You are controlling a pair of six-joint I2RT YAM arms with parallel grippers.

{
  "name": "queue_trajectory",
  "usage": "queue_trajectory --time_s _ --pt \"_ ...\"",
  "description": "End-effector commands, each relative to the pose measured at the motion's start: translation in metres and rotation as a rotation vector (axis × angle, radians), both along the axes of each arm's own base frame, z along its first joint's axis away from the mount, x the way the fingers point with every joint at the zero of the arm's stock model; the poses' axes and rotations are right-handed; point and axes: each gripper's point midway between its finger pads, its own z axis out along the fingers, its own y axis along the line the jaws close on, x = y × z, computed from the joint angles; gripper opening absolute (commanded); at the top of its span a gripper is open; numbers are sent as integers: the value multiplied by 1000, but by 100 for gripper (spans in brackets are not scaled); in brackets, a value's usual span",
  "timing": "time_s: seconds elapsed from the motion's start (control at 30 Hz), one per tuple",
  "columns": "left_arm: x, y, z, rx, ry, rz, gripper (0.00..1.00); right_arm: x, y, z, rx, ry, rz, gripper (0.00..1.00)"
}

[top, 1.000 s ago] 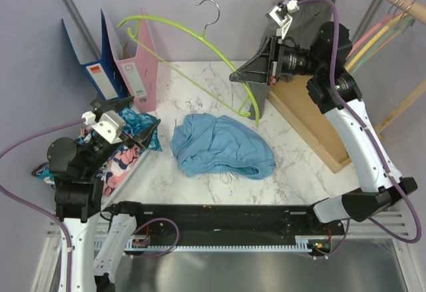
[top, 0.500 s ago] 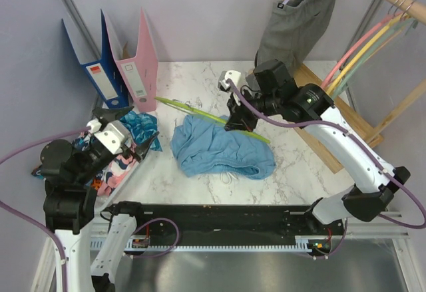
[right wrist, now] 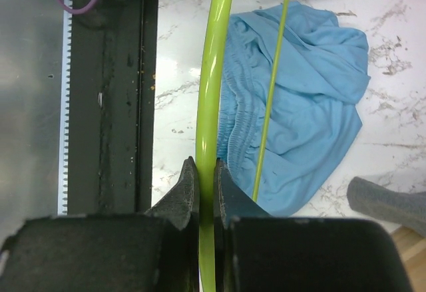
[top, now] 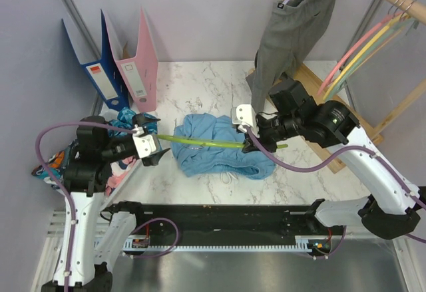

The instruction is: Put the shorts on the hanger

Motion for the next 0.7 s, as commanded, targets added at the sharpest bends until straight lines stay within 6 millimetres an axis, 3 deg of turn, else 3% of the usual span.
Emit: queue_trajectory --time_s 0.0,0.07,0.1,0.17,0.2,0.23,0.27,0.37,0.5,0.57,0.6,0.63,0.67 --pt "5 -13 -8 30 -46 -149 91 -18 9 9 42 -25 96 0" --pt "3 -16 -17 45 -36 -184 84 -19 12 9 40 -27 98 0" --pt "4 -16 -27 70 -29 -185 66 -19 11 9 40 -28 99 0" --pt "1 -23 -41 100 1 -215 55 -20 11 9 44 -32 102 0" --pt "-2 -28 -50 120 21 -230 42 -22 11 6 42 -25 105 0" --pt "-4 -30 -54 123 39 -239 35 -23 11 5 42 -21 108 0" --pt "-6 -33 -57 124 53 -248 21 -24 11 5 51 -22 112 0" --pt "-12 -43 -61 105 114 -264 2 -27 11 0 58 -16 119 0" --pt "-13 -47 -59 66 209 -231 2 -23 10 -6 62 -43 110 5" --pt "-13 -49 -60 45 262 -220 2 -16 10 0 101 -118 93 28" --pt "-13 -49 -60 28 304 -195 2 -15 9 -10 95 -134 88 43" --pt "-11 -49 -63 25 336 -182 2 -6 5 -11 102 -138 -2 69" --pt "-10 -49 -62 20 349 -170 2 4 6 9 181 -206 -62 77"
